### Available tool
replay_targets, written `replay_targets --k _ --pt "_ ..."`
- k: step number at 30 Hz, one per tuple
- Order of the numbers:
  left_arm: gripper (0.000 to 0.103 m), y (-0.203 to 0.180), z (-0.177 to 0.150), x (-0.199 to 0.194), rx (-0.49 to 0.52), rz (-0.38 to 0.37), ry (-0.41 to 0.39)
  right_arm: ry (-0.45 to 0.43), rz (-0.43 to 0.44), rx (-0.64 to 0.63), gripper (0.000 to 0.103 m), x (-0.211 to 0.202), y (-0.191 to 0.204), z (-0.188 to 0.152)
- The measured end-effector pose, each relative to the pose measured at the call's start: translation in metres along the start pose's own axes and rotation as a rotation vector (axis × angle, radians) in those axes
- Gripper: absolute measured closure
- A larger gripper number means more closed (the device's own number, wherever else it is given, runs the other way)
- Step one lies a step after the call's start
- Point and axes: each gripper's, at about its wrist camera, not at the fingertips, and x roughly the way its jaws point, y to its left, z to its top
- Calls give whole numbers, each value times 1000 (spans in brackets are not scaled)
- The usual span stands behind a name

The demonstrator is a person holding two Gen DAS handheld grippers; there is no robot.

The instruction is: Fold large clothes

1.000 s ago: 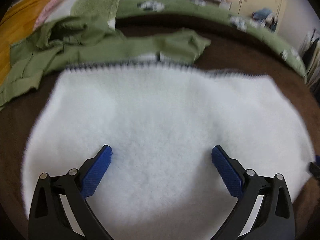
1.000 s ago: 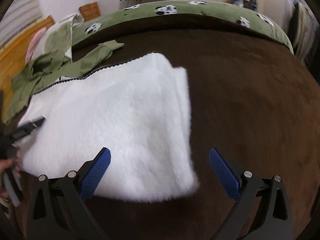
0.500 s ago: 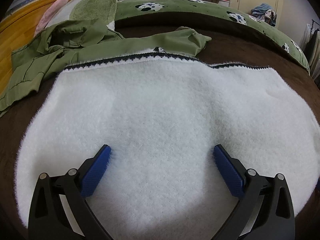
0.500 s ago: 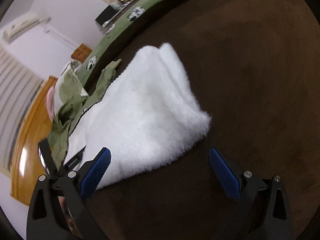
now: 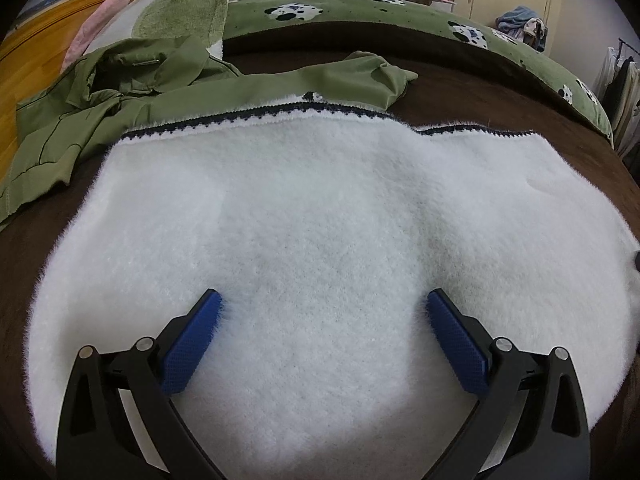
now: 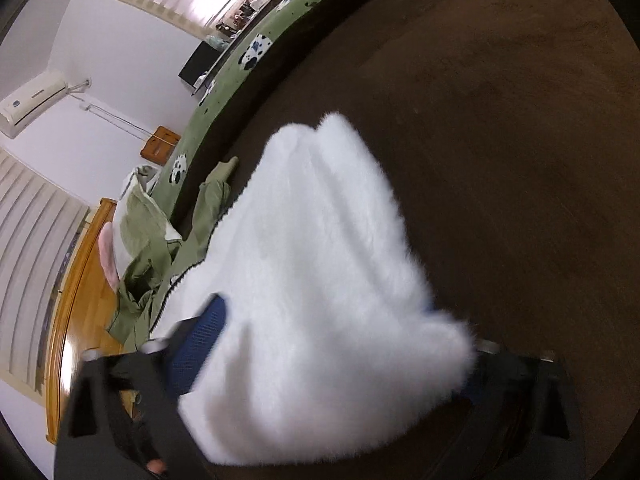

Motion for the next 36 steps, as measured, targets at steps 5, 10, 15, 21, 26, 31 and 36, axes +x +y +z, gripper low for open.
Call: replay_targets --k 5,10,15,21,26,31,36 --pt "5 0 0 0 4 0 -5 32 39 -28 71 2 -2 3" --pt "5 -1 0 0 9 -1 3 21 94 -30 73 -13 8 6" --pt "5 -2 2 1 21 1 23 0 142 -140 74 -37 58 10" --pt "5 -1 3 1 31 -6 34 0 227 -250 74 -52 134 5" --pt "5 0 2 0 37 -12 30 21 271 -374 74 -50 197 -14" --pt "6 3 -2 -3 42 -24 -5 123 286 -487 74 -24 257 -43" --pt "6 3 -3 -3 47 -34 -16 171 247 -564 74 5 288 -68"
